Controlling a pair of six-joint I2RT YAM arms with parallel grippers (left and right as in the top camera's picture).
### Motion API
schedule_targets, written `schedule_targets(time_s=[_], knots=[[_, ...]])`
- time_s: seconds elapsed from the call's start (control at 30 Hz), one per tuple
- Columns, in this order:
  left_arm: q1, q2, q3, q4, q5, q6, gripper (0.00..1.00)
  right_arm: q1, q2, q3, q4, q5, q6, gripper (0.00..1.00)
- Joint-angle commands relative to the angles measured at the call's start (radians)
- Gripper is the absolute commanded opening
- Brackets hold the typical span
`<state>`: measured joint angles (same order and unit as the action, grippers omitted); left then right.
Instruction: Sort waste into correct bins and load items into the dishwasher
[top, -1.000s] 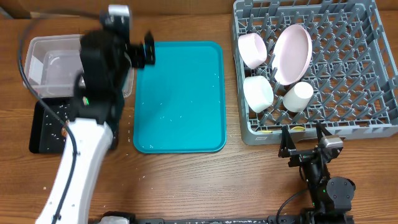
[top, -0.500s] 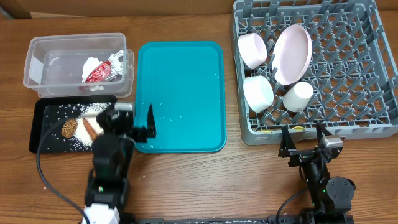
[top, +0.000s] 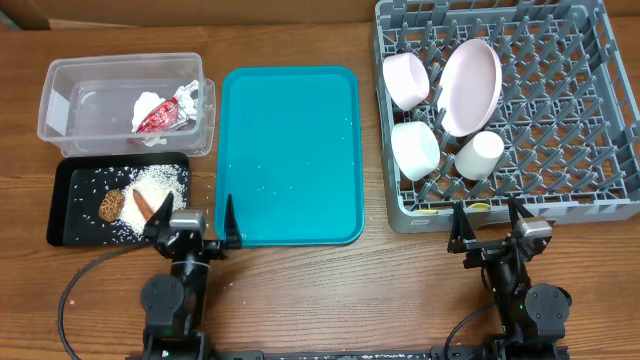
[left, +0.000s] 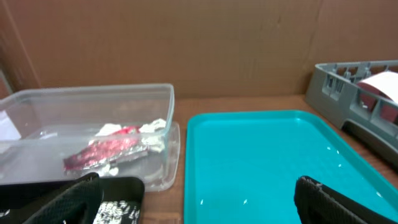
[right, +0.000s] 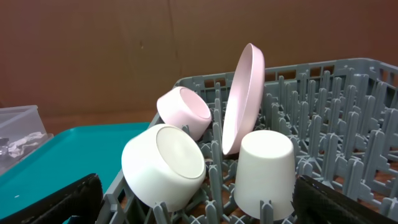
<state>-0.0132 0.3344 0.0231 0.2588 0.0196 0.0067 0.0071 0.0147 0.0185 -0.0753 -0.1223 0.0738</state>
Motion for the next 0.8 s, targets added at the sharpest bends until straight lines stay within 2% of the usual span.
schedule_targets(time_s=[0.0, 0.3, 0.77], knots=[[0.032, -0.091, -0.018, -0.063, 0.052, 0.005, 1.0, -0.003, -0.012, -0.011, 0.004, 0.014, 0.002, 1.0], [0.034, -0.296, -0.018, -0.339, 0.001, 0.009, 1.0, -0.003, -0.012, -0.011, 0.004, 0.014, 0.002, 1.0], [0.034, -0.33, -0.018, -0.336, -0.001, 0.013, 1.0, -0.003, -0.012, -0.011, 0.004, 0.014, 0.002, 1.0]])
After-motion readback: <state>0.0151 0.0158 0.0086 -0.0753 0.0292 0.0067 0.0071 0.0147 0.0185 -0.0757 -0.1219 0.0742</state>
